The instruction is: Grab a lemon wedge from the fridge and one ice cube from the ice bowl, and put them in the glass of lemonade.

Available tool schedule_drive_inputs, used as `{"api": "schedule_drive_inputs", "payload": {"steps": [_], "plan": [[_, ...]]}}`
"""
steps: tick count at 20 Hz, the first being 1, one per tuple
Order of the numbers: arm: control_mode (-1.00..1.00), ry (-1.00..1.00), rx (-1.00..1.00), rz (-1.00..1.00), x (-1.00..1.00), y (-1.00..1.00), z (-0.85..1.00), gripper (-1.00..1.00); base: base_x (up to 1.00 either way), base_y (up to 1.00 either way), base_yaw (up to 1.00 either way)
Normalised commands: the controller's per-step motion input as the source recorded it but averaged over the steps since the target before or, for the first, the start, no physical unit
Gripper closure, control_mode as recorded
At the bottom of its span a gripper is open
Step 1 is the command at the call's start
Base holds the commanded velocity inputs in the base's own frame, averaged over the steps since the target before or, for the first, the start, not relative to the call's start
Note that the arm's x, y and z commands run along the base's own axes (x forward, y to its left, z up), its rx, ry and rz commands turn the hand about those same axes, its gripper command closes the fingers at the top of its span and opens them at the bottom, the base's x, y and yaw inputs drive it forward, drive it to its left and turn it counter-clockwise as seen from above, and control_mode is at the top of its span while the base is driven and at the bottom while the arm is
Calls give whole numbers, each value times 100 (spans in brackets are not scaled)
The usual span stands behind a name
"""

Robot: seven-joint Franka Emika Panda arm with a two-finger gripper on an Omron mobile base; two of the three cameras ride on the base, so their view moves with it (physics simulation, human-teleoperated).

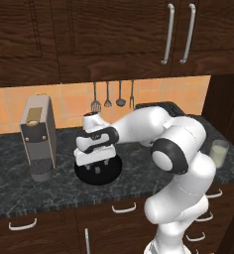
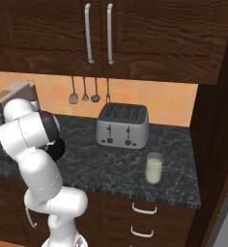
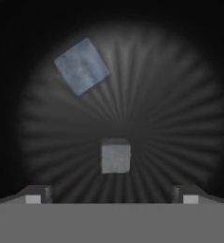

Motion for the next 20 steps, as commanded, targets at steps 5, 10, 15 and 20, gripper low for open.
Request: {"api": "schedule_drive_inputs", "payload": {"steps": [5,10,15,20], "plan": [[-100,0,-1,0,30,-2,-17,-100,0,0,0],[-100,0,0,0,14,0,-10,-100,0,0,0],[-100,0,-2,0,0,0,-26,-100,0,0,0],[-100,-1,-3,0,-1,0,-40,-100,0,0,0]]}}
